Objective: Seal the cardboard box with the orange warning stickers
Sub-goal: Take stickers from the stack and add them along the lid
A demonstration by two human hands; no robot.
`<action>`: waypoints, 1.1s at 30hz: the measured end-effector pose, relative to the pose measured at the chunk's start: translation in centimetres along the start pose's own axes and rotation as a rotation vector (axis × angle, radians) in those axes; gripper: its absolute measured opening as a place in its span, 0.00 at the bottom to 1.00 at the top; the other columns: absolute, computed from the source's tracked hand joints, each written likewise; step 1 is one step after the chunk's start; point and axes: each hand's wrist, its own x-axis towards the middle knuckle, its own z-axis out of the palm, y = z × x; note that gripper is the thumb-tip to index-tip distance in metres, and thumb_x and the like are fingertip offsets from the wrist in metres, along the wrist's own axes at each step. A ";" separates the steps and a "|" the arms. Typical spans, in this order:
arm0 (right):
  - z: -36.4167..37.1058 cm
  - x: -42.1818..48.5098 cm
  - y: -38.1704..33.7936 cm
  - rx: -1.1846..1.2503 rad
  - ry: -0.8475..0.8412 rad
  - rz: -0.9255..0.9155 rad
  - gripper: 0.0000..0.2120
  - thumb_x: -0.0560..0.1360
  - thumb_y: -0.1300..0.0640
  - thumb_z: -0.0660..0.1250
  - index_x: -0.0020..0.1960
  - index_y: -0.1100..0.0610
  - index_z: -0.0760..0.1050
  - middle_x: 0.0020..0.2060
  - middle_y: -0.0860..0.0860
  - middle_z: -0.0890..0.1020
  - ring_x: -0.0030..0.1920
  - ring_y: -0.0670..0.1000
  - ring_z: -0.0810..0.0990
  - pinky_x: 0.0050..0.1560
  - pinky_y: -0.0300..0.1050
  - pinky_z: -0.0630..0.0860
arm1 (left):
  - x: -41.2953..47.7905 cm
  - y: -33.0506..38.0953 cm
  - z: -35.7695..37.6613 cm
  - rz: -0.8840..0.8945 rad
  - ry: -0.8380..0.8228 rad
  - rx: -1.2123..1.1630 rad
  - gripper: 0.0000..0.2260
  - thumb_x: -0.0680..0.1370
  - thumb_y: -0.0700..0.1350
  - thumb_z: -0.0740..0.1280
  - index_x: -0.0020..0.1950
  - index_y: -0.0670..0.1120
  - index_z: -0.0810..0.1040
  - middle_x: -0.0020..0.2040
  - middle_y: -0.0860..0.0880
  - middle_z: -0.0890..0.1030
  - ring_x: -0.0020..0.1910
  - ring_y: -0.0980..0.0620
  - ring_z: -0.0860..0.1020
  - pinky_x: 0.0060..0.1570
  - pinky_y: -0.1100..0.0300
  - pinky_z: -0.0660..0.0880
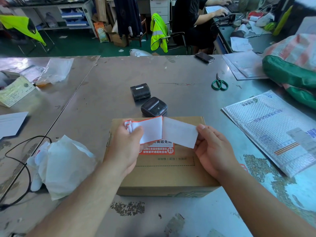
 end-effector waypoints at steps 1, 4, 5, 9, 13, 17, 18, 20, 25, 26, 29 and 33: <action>0.2 -0.1 -0.2 0.014 -0.004 0.002 0.23 0.83 0.64 0.57 0.31 0.56 0.77 0.29 0.51 0.80 0.35 0.50 0.80 0.43 0.47 0.74 | 0.1 -0.1 -0.2 -0.002 0.041 -0.015 0.13 0.80 0.32 0.57 0.44 0.49 0.71 0.41 0.51 0.82 0.43 0.50 0.81 0.35 0.55 0.80; 0.2 0.0 -0.3 0.043 -0.006 0.011 0.27 0.83 0.63 0.56 0.28 0.55 0.79 0.28 0.51 0.80 0.35 0.50 0.80 0.45 0.48 0.73 | 0.5 -0.2 -0.8 -0.007 0.131 -0.042 0.13 0.81 0.34 0.57 0.53 0.53 0.72 0.48 0.49 0.78 0.40 0.52 0.79 0.34 0.57 0.77; 0.3 0.0 -0.4 0.049 0.004 0.015 0.28 0.83 0.63 0.55 0.27 0.55 0.79 0.28 0.50 0.80 0.34 0.49 0.80 0.46 0.48 0.72 | 0.5 -0.1 -0.9 -0.008 0.129 -0.056 0.13 0.81 0.35 0.58 0.55 0.52 0.72 0.45 0.51 0.79 0.36 0.55 0.79 0.33 0.59 0.75; 0.6 0.0 -0.4 0.078 0.035 0.012 0.30 0.83 0.64 0.55 0.25 0.54 0.78 0.25 0.48 0.77 0.30 0.47 0.79 0.44 0.47 0.71 | 0.0 0.1 -1.4 0.013 0.054 -0.034 0.05 0.83 0.46 0.61 0.52 0.46 0.74 0.29 0.54 0.75 0.27 0.58 0.74 0.31 0.62 0.74; 0.8 -0.1 -0.4 0.074 0.053 0.016 0.24 0.83 0.64 0.56 0.31 0.56 0.77 0.27 0.51 0.77 0.33 0.50 0.78 0.45 0.49 0.72 | -0.4 0.0 -1.3 0.064 -0.005 0.062 0.10 0.75 0.49 0.73 0.53 0.48 0.77 0.38 0.50 0.78 0.32 0.56 0.79 0.34 0.60 0.78; 1.0 -0.3 -0.2 0.004 0.088 0.008 0.17 0.82 0.65 0.57 0.36 0.59 0.74 0.29 0.52 0.76 0.34 0.52 0.76 0.42 0.48 0.72 | -1.1 0.1 -0.9 0.149 -0.052 0.119 0.09 0.83 0.45 0.62 0.48 0.53 0.80 0.34 0.52 0.79 0.34 0.54 0.77 0.38 0.60 0.77; 1.0 -0.4 -0.2 0.008 0.095 0.004 0.18 0.82 0.65 0.57 0.35 0.58 0.74 0.28 0.50 0.75 0.33 0.50 0.76 0.41 0.47 0.71 | -1.2 0.2 -0.6 0.179 -0.069 0.124 0.10 0.83 0.44 0.60 0.49 0.51 0.80 0.36 0.52 0.82 0.35 0.54 0.79 0.40 0.60 0.79; 1.2 -0.5 -0.5 -0.004 0.100 -0.004 0.15 0.82 0.65 0.57 0.40 0.60 0.77 0.28 0.49 0.77 0.33 0.50 0.76 0.41 0.47 0.72 | -1.6 0.5 -0.1 0.242 -0.084 0.177 0.10 0.84 0.41 0.58 0.50 0.49 0.78 0.36 0.52 0.83 0.32 0.55 0.78 0.38 0.62 0.78; 1.5 -0.7 -0.6 -0.234 0.163 -0.043 0.13 0.79 0.63 0.59 0.46 0.56 0.82 0.29 0.51 0.77 0.32 0.51 0.73 0.30 0.44 0.68 | -2.4 0.5 0.3 0.397 -0.163 0.564 0.05 0.80 0.46 0.65 0.46 0.52 0.79 0.32 0.49 0.76 0.30 0.53 0.72 0.33 0.62 0.69; 1.7 -0.7 -0.7 -0.248 0.177 -0.051 0.14 0.79 0.64 0.58 0.45 0.56 0.82 0.28 0.51 0.76 0.31 0.51 0.71 0.29 0.44 0.66 | -2.7 0.6 0.3 0.413 -0.195 0.624 0.02 0.77 0.49 0.69 0.46 0.53 0.79 0.32 0.49 0.76 0.31 0.53 0.73 0.33 0.62 0.69; 2.3 -0.9 -1.2 -0.226 0.219 -0.049 0.14 0.79 0.66 0.57 0.44 0.59 0.81 0.27 0.50 0.74 0.30 0.51 0.69 0.28 0.45 0.63 | -3.1 0.5 0.5 0.473 -0.230 0.804 0.11 0.68 0.57 0.77 0.45 0.56 0.80 0.34 0.58 0.81 0.36 0.59 0.78 0.34 0.66 0.73; 2.6 -1.1 -1.3 -0.234 0.238 -0.038 0.15 0.78 0.67 0.57 0.41 0.59 0.80 0.27 0.52 0.72 0.31 0.52 0.69 0.28 0.44 0.62 | -3.2 0.0 1.2 0.605 -0.204 0.924 0.16 0.66 0.65 0.72 0.47 0.58 0.78 0.34 0.59 0.82 0.34 0.58 0.78 0.33 0.58 0.75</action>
